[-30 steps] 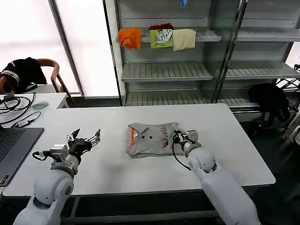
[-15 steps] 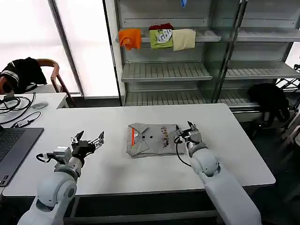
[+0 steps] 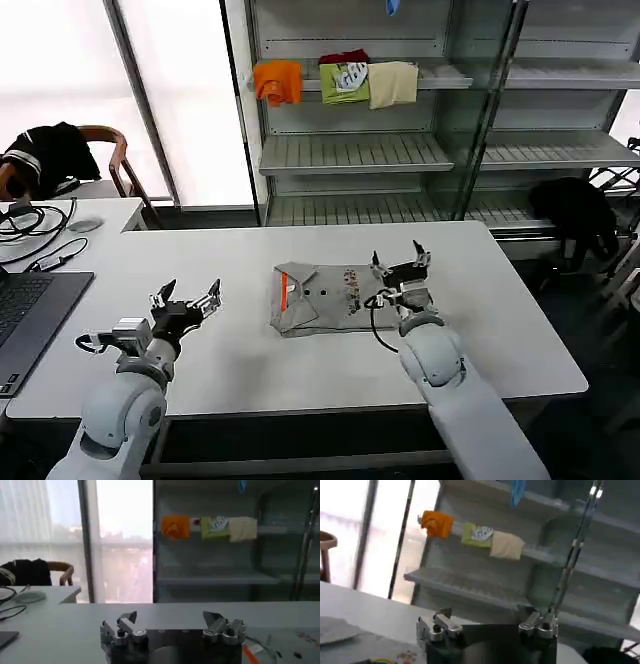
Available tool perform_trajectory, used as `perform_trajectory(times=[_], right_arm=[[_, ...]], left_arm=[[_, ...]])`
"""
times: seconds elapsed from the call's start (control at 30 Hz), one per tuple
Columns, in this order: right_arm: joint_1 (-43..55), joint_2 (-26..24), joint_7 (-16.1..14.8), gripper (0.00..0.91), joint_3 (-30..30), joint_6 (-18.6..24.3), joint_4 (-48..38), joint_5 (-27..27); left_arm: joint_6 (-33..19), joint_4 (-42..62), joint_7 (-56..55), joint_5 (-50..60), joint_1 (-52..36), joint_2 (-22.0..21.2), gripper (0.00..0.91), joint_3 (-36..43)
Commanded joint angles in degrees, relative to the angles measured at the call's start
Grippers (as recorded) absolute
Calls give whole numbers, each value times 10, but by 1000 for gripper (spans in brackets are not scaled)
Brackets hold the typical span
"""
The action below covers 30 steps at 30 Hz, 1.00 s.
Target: Fold and organize the clothes.
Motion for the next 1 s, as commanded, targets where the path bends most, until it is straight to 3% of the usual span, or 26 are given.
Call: perform_trajectory(times=[0.03, 0.4, 1.0], right_arm=[[-73, -30, 25, 907, 93, 7, 72, -43], [-179, -57, 22, 907, 190, 71, 80, 59], [-195, -50, 5, 907, 205, 75, 109, 65]], left_arm=[[-18, -6, -6, 31, 4, -30, 907, 2], [-28, 3, -5, 38, 8, -37, 907, 3], [-29, 2, -4, 41, 12, -34, 907, 5]])
